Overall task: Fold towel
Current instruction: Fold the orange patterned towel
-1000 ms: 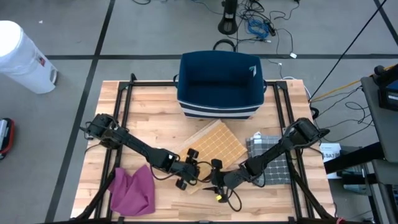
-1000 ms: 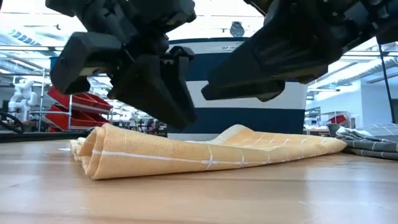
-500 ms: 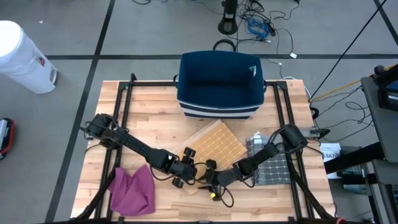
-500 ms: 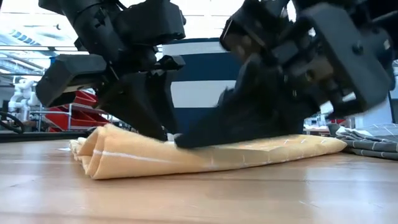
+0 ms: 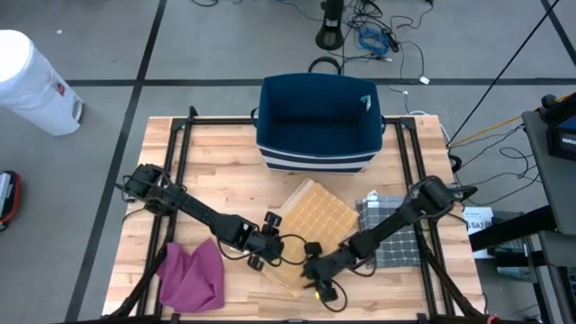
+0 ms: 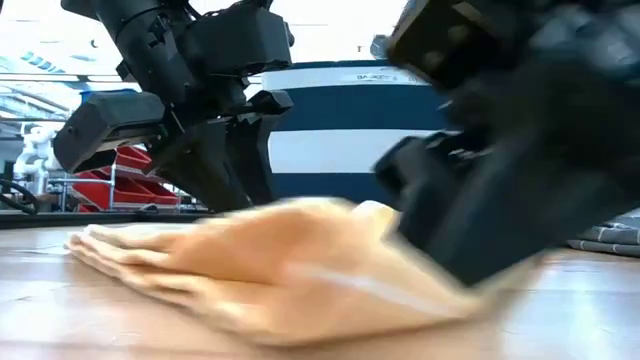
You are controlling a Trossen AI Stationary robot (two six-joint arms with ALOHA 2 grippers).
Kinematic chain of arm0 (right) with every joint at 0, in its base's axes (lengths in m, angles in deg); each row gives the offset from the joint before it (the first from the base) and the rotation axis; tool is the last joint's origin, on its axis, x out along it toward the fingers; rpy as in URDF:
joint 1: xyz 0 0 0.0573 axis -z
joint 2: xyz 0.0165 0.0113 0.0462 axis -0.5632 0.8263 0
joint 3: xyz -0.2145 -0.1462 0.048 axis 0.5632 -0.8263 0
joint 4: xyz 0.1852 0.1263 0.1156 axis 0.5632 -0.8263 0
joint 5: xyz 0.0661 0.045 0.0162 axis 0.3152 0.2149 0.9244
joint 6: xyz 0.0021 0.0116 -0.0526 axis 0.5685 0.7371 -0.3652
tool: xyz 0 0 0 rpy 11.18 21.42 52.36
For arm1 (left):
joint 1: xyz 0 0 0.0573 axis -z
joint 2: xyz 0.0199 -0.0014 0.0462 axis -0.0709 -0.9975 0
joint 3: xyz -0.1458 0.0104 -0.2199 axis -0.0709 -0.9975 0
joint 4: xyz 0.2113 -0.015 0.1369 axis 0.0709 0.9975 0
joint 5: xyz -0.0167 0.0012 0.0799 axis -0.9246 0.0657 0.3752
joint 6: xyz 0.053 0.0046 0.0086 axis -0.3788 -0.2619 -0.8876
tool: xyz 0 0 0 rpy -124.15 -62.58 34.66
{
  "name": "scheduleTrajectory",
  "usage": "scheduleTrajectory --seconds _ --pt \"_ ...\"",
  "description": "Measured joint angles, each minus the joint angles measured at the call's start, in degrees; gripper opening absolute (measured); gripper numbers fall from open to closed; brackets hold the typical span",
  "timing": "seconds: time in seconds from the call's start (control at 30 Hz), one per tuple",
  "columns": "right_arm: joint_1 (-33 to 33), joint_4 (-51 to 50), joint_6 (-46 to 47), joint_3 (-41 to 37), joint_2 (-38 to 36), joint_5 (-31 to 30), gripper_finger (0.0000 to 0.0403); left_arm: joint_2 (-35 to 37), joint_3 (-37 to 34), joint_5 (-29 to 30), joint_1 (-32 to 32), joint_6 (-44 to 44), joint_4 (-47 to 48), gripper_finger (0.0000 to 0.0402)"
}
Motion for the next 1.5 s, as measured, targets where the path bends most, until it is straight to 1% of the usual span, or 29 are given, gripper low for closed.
scheduleTrajectory --seconds 0.1,0.27,0.37,0.47,0.7,0.8,0.9,1.03,1.13,1.23,1.33,1.5 --pt "-1.6 -8.5 -0.6 -0.1 -3.4 -0.7 0.0160 0.0 0.0 -2.8 0.0 -0.1 0.0 0.0149" --pt "-3.4 -24.5 -1.2 -0.3 -9.0 -4.6 0.0160 0.0 0.0 -5.1 0.0 -1.8 -0.6 0.0149" --pt "-3.5 -31.1 -1.2 -0.3 -11.2 -4.8 0.0160 0.0 0.0 -7.5 0.0 -3.0 -2.8 0.0149" --pt "-3.5 -34.6 -0.2 -0.4 -13.2 -4.9 0.0160 0.0 0.0 -8.9 0.0 -3.7 -5.5 0.0149" --pt "-4.6 -33.7 1.3 -0.4 -19.4 -9.2 0.0160 0.0 0.0 -10.4 0.0 -7.3 -8.3 0.0149" --pt "-5.9 -29.7 0.8 -0.3 -20.2 -9.7 0.0164 0.0 0.0 -10.9 0.1 -8.2 -9.2 0.0149" --pt "-7.1 -26.4 0.5 -0.3 -19.3 -10.5 0.0183 0.0 0.0 -11.9 0.2 -9.1 -9.2 0.0149" --pt "-8.1 -25.7 2.9 -0.3 -17.9 -10.7 0.0222 0.0 0.0 -14.5 0.2 -9.5 -9.2 0.0152" --pt "-8.9 -24.2 4.9 -0.3 -17.0 -10.8 0.0247 0.0 0.0 -14.6 0.8 -10.8 -9.2 0.0165" --pt "-9.7 -21.6 5.3 -0.3 -15.5 -10.8 0.0262 0.0 0.0 -14.7 1.7 -12.1 -9.2 0.0186" --pt "-10.4 -19.4 5.3 -0.3 -13.5 -10.8 0.0267 0.0 0.0 -14.7 2.4 -12.2 -9.2 0.0212" --pt "-11.3 -19.6 5.2 -0.3 -11.1 -12.1 0.0261 -0.3 0.0 -14.4 2.7 -12.2 -10.3 0.0245"
